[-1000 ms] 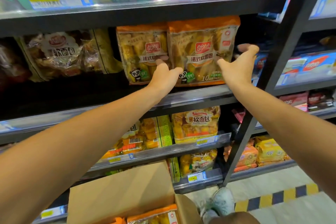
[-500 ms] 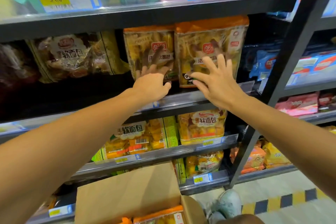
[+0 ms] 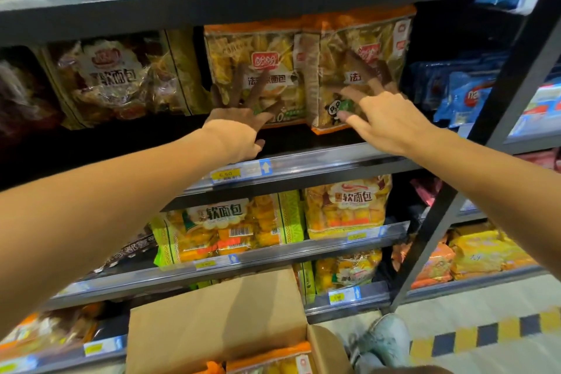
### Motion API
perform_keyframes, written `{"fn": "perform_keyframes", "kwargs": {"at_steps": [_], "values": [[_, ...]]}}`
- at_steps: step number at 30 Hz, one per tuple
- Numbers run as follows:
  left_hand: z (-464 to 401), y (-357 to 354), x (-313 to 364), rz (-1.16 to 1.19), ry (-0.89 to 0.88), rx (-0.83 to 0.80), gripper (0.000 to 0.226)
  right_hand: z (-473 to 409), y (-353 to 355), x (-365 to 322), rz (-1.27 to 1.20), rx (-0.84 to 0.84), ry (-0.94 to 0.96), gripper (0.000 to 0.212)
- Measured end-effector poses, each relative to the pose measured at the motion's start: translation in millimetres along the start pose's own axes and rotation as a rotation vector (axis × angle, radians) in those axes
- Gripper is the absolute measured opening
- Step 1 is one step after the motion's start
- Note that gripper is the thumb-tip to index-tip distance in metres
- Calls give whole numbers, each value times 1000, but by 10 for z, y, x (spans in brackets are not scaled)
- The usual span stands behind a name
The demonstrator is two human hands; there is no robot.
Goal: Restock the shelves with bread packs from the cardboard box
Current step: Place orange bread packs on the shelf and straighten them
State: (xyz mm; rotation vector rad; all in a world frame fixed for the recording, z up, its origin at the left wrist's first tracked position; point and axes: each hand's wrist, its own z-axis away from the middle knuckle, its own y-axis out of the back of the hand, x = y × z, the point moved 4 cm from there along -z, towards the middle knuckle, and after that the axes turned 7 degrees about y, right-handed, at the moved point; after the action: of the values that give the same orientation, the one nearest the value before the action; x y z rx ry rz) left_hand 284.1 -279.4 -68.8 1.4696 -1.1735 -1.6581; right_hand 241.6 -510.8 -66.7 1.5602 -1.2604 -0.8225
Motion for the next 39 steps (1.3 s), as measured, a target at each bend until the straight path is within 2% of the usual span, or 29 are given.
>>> {"fn": "perform_keyframes", "kwargs": {"at_steps": [3, 6, 11, 14, 17, 19, 21, 24, 27, 30, 32, 33, 36, 39], "values": [[48, 59, 41, 43, 14, 114, 64, -14, 55, -111, 88, 49, 59, 58], [28, 157, 48, 160, 24, 204, 54, -95, 62, -205, 129, -26, 10, 60], [-143, 11, -10, 89, 55, 117, 71, -220, -22, -186, 37, -69, -197, 66], [-161, 5, -29, 135, 95, 69, 74, -303, -65, -170, -52, -91, -295, 71], [-151, 7, -39, 183, 84, 42, 76, -463, -76, -263, -123, -142, -299, 67], [-174, -9, -61, 193, 63, 91, 78, -530, -58, -348, -201, -197, -240, 59], [-188, 5, -58, 163, 50, 167, 77, -534, -33, -324, -298, -133, -184, 52], [-193, 70, 19, 173, 52, 126, 67, -361, -27, -70, -423, 84, -124, 59], [-263, 156, 164, 164, -15, 215, 71, -216, -39, 204, -247, 110, -85, 57], [-386, 145, 278, 205, 2, 104, 71, -344, -140, 328, -112, -101, -139, 54], [-420, 157, 321, 195, -3, 116, 77, -494, -178, 300, -54, -177, -180, 55], [-435, 165, 329, 185, -12, 143, 79, -560, -159, 260, -58, -165, -188, 53], [-415, 235, 322, 123, -8, 363, 82, -595, -73, 179, -101, -127, -190, 53], [-345, 297, 289, 234, -15, 338, 68, -482, -16, 186, -69, -146, -197, 57]]}}
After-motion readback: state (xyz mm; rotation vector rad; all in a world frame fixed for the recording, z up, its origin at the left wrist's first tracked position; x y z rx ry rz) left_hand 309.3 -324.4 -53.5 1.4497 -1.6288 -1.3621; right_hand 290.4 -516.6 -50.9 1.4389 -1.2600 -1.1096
